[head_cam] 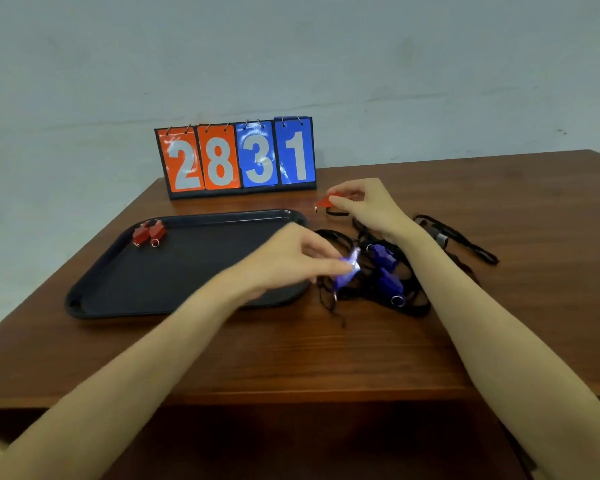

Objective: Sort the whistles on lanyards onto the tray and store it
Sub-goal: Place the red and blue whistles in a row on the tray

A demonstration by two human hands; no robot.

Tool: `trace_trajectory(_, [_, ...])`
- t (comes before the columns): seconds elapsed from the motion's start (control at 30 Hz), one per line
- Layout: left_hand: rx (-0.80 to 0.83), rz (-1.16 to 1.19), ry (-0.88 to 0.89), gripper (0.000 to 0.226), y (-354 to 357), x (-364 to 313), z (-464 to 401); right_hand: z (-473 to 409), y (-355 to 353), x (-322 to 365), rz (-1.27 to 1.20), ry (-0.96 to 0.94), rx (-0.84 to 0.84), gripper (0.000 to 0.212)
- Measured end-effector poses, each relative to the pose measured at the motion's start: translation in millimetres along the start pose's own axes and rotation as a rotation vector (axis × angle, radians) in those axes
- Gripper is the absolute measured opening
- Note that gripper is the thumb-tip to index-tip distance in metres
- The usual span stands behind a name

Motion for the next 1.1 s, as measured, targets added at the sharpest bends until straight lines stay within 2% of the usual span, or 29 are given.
trace_trajectory(0.2, [-0.306,0.226,-0.075,0.021,-128,40,34,-4,37,24,-0.183,0.011,0.096,0.031])
trace_trajectory(0.33, [-0.573,0.366,-0.097,0.026,-206,87,51,-17,73,49,-0.101,0.049,0.172,0.029])
trace_trajectory(0.47, [-0.830,0.389,-0.099,0.027,-260,131,65,-32,125,83,-0.057,0.040,0.294,0.020])
trace_trajectory(0.6, [-1.018,0.424,-0.099,0.028,-290,162,83,-46,178,112,-0.001,0.000,0.416,0.027])
trace_trajectory(0.87, [-1.097,0.333,-0.109,0.028,-308,180,93,-68,254,143,0.122,-0.006,0.537,0.030])
trace_trajectory(1.1, [-1.126,0.296,-0.066,0.026,-313,179,94,-81,278,142,0.174,-0.002,0.398,0.023])
Point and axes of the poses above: each hand's wrist, its own z-axis away from the middle knuckle, its own y-axis out of the palm, x = y × z, the point moved 10 cm from there along -z, towards the middle knuckle, and after that the axes turned 10 degrees about z, right-handed, at the moved point
